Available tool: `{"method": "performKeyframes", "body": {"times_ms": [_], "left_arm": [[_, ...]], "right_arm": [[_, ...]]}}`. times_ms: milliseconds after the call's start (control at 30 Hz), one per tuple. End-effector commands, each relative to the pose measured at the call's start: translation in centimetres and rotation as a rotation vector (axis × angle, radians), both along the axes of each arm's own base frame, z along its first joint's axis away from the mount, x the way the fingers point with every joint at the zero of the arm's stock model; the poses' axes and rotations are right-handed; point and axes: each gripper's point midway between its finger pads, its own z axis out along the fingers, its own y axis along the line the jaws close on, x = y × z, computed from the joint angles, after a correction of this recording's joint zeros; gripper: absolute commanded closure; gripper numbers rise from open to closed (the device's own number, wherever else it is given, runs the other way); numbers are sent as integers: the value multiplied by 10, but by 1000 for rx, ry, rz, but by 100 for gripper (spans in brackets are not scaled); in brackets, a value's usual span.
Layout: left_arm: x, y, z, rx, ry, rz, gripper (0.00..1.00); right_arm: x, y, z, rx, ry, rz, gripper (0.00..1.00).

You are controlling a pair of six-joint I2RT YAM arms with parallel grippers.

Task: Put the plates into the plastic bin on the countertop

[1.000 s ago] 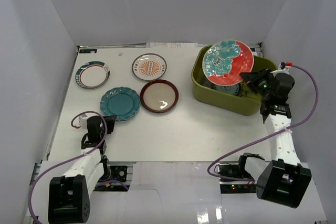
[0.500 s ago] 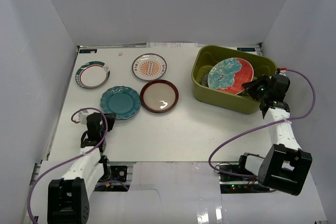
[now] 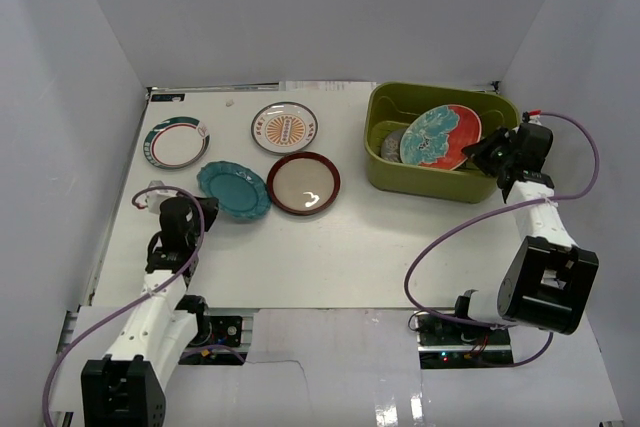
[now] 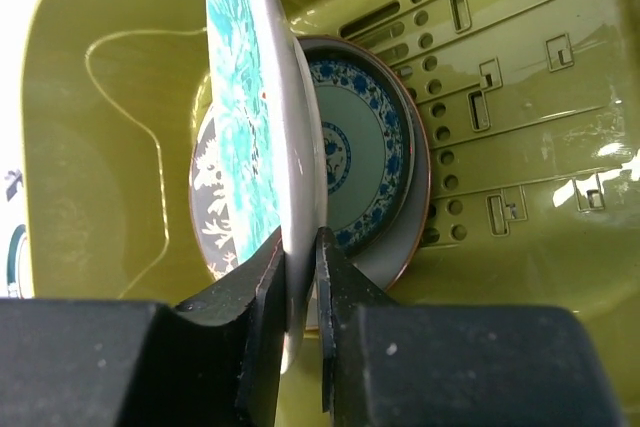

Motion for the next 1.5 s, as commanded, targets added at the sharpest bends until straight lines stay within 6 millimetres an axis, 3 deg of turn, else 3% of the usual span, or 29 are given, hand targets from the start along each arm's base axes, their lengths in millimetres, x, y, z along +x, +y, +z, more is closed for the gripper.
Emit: {"method": "performKeyframes", "body": {"times_ms": [0, 133, 333, 467, 533, 567, 667, 767, 900, 1033, 1100, 1200, 1233, 1267, 1300, 1333, 1433, 1467], "left_arm": [[15, -4, 76, 25, -201, -20, 100], [16, -4, 108, 66, -254, -24, 100], [16, 0, 158, 156, -323, -10, 100], [13, 6, 180, 233, -354, 7, 100], [11, 8, 191, 256, -370, 12, 100], [10, 5, 194, 261, -375, 2, 100], [8, -1, 206, 263, -405, -25, 100], [4, -11, 226, 251, -454, -73, 100], [-3, -32, 253, 216, -521, -172, 100], [-10, -53, 276, 154, -579, -265, 100], [-12, -59, 282, 115, -592, -290, 100], [-17, -76, 286, 67, -613, -375, 100], [-17, -80, 289, 36, -622, -388, 100], [-20, -87, 291, 18, -630, -424, 100], [-21, -90, 293, 5, -636, -442, 100], [-20, -95, 294, -28, -635, -459, 100], [-22, -107, 304, -76, -674, -521, 100], [-24, -112, 305, -107, -672, -550, 100]], "right_arm": [[-15, 13, -28, 37, 112, 71, 83], [-8, 12, 6, 21, 48, 77, 84], [12, 27, 51, 106, -43, 146, 92], [27, 32, 83, 124, -101, 186, 92], [32, 32, 89, 126, -102, 195, 92], [36, 30, 104, 112, -130, 199, 92], [47, 31, 117, 112, -139, 227, 92], [56, 33, 93, 117, -76, 241, 92], [56, 35, 38, 142, 35, 246, 92], [58, 40, 6, 126, 118, 265, 87], [58, 38, -4, 107, 142, 255, 80], [59, 35, -10, 74, 166, 245, 58], [59, 36, -9, 63, 166, 246, 44], [58, 35, -6, 50, 163, 244, 38], [59, 35, -3, 37, 155, 237, 32], [60, 31, 0, 12, 146, 216, 18], [59, 28, 24, -38, 87, 188, 2], [57, 27, 39, -54, 49, 183, 2]]}}
